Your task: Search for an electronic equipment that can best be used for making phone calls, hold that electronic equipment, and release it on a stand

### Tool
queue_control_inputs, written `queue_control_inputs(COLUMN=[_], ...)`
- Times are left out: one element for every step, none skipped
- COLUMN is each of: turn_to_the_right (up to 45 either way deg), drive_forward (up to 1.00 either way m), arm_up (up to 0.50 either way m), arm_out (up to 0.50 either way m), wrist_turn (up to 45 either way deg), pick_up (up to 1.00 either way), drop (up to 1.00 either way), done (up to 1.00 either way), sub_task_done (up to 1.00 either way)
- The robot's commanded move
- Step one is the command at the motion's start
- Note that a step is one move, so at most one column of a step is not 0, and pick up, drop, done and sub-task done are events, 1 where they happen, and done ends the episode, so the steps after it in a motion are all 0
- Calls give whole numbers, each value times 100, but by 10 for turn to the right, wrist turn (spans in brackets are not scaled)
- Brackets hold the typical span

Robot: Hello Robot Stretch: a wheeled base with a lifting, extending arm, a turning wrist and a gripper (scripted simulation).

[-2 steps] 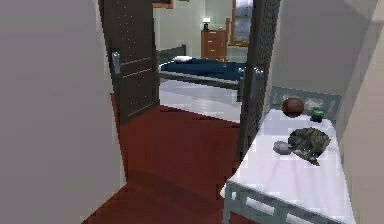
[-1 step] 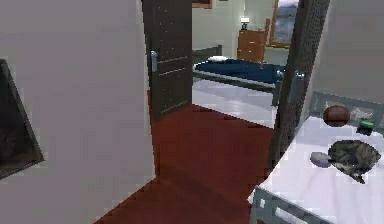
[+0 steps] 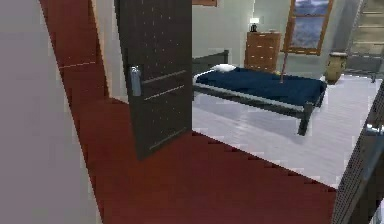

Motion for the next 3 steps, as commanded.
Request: queue_control_inputs(turn_to_the_right=[0,330,0], drive_forward=[35,0,70], arm_up=[0,0,0], arm_out=[0,0,0], wrist_turn=[0,0,0], pick_up=[0,0,0], drop=[0,0,0], done=[0,0,0], sub_task_done=[0,0,0])
